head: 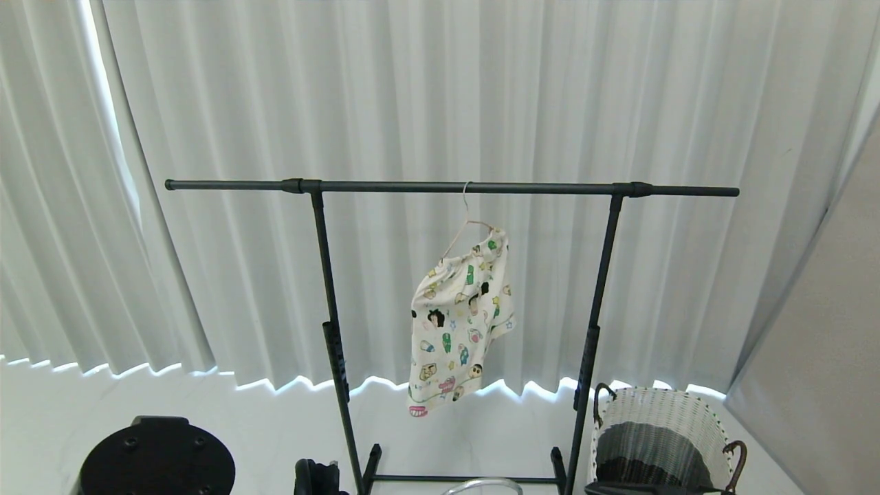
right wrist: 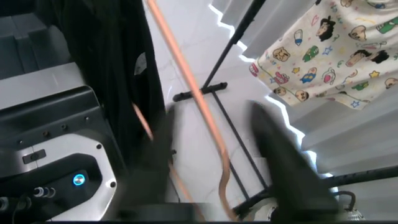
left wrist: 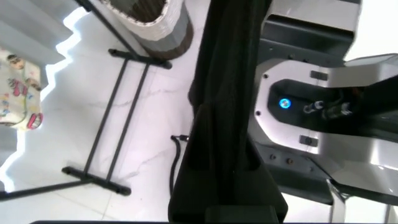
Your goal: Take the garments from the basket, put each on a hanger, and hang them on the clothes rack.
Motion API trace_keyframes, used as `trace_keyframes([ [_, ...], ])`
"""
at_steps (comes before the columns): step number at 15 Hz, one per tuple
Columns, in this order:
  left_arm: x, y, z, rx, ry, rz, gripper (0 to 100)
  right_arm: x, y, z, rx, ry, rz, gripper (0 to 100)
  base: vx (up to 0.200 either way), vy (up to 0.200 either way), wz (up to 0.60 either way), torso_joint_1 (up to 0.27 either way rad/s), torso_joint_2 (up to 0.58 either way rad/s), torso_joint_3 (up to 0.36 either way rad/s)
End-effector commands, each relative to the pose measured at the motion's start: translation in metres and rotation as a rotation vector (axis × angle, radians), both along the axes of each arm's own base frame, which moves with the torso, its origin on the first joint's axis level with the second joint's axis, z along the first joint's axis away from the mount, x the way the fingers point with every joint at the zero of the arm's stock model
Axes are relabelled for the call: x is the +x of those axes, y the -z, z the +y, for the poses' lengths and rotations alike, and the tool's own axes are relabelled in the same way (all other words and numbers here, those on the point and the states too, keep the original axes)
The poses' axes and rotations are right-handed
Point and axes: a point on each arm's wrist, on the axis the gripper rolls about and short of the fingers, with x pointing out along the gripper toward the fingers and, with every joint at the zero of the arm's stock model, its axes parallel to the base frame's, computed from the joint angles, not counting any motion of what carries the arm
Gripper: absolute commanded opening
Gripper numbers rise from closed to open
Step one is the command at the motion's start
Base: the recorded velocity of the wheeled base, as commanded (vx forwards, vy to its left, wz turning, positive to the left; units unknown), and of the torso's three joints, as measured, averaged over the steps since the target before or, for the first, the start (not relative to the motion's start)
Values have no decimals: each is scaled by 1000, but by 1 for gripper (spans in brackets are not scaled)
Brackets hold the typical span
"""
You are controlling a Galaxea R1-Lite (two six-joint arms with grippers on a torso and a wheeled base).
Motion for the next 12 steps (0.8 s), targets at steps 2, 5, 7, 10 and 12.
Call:
trace_keyframes([
  [2, 0, 6, 6, 33, -42, -4, 0, 5, 0, -3, -1, 30, -2, 100, 0, 0, 0, 0, 0, 0],
  [5, 9, 9, 14, 101, -200, -71, 0, 7, 1, -3, -8, 40, 1, 100, 0, 0, 0, 0, 0, 0],
  [7, 15, 1, 16, 72, -271, -141, 0, 8, 6, 1, -31, 40, 12, 100, 0, 0, 0, 0, 0, 0],
  [10, 31, -8, 22, 61, -451, -248, 0, 11, 12, 8, -52, 48, 32, 100, 0, 0, 0, 0, 0, 0],
  [12, 40, -20, 22, -20, -495, -309, 0, 12, 9, 10, -15, 77, 78, 100, 0, 0, 0, 0, 0, 0],
])
